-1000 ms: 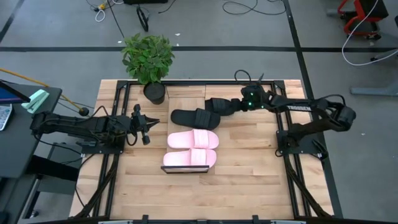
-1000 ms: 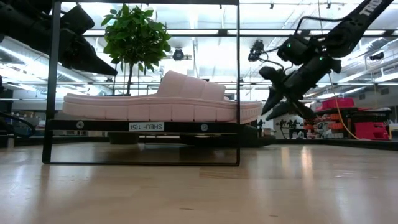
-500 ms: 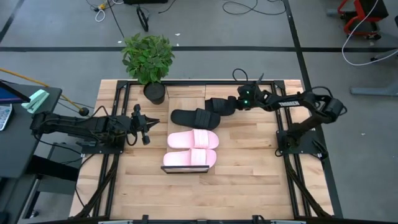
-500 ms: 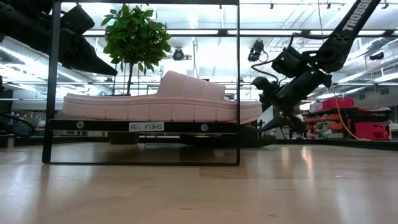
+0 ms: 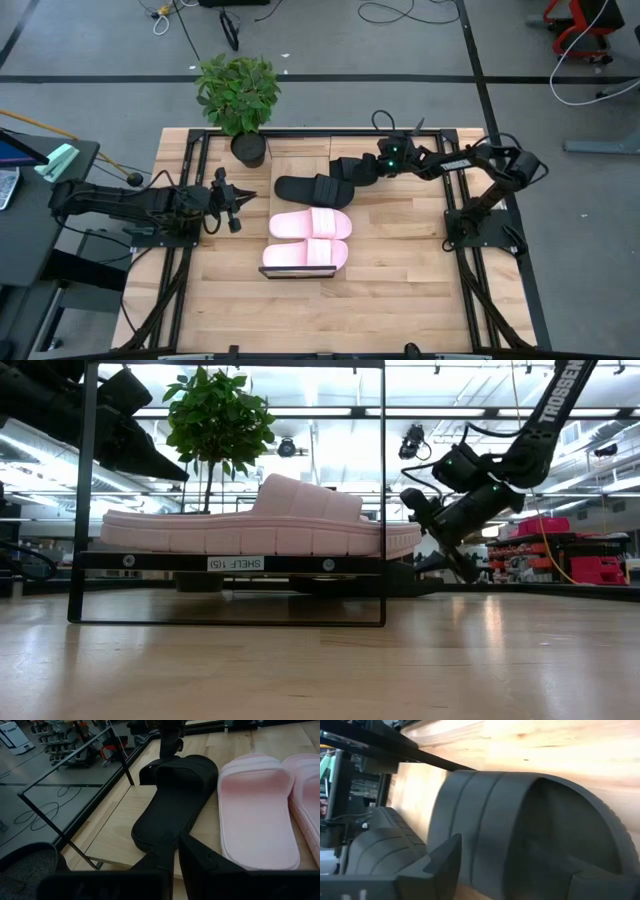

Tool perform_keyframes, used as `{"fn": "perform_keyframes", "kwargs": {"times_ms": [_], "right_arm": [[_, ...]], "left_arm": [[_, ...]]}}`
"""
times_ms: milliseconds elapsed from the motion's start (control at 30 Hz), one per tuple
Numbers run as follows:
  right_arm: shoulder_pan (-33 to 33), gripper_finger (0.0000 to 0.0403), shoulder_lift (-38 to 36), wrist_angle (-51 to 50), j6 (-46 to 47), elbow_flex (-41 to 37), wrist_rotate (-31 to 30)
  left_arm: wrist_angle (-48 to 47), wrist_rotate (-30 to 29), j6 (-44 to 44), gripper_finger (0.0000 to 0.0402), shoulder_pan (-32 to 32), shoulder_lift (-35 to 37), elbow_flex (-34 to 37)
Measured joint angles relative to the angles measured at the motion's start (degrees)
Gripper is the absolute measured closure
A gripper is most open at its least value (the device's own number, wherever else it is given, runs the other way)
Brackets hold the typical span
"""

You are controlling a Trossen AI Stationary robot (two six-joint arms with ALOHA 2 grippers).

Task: Pick and place slides into the shelf
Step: Put the black slipper on the shelf

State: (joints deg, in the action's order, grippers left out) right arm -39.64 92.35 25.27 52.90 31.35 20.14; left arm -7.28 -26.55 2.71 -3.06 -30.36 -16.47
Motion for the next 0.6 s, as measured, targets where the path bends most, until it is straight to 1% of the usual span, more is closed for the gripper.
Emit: {"fn": "perform_keyframes", "kwargs": {"times_ms": [167, 333, 467, 600], "right_arm": [[0.1, 0.0207, 1.2, 1.9, 0.0, 0.0, -0.2], [0.1, 0.0244, 2.3, 4.8, -0.2, 0.0, -0.1], [0.0, 0.0296, 2.8, 5.4, -2.5, 0.0, -0.1], [0.0, 0.0379, 2.8, 5.5, -5.1, 0.1, 0.3]], "left_arm": [[0.0, 0.0, 0.0, 0.0371, 0.0, 0.0, 0.0], [0.0, 0.0, 0.0, 0.0363, 0.0, 0.0, 0.0], [0.0, 0.0, 0.0, 0.0364, 0.0, 0.0, 0.0], [0.0, 0.0, 0.0, 0.037, 0.0, 0.0, 0.0]]}}
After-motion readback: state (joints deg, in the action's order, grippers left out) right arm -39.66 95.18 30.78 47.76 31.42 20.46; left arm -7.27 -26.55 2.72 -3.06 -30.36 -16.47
